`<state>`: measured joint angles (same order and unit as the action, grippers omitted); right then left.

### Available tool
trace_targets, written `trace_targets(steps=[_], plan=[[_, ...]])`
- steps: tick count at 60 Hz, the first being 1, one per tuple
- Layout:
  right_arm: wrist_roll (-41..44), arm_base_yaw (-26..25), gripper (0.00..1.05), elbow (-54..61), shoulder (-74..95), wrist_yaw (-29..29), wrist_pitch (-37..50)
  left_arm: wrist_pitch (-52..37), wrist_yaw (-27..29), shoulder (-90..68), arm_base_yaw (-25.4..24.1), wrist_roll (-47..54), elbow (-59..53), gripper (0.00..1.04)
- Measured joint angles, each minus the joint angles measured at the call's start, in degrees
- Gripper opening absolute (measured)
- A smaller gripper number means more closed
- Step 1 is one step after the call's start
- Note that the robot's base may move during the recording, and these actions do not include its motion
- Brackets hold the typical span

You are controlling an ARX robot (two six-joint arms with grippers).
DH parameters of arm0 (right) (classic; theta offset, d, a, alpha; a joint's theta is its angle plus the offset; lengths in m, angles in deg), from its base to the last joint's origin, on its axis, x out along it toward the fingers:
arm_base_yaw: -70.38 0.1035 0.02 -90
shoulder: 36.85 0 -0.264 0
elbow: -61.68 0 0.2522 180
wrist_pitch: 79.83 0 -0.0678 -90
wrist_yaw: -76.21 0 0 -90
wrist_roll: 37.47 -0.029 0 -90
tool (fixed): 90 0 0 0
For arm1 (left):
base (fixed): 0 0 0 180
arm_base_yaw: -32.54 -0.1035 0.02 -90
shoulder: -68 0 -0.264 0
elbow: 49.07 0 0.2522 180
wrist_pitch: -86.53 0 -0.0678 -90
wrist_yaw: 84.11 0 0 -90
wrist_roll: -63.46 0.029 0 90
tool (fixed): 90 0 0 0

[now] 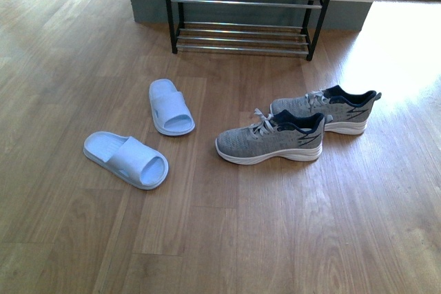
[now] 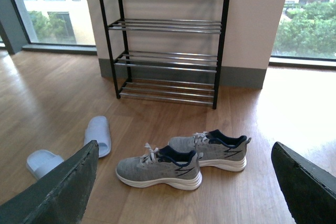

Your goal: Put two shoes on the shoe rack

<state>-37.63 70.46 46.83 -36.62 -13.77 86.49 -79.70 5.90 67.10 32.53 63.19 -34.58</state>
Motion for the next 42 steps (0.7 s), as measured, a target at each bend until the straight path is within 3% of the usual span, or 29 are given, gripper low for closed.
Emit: trace_targets(steps=[42], plan=[[0.00, 0.00, 0.95, 0.00, 0.00, 0.00, 0.00, 0.00, 0.00, 0.00, 0.00, 0.00, 0.00, 0.95]])
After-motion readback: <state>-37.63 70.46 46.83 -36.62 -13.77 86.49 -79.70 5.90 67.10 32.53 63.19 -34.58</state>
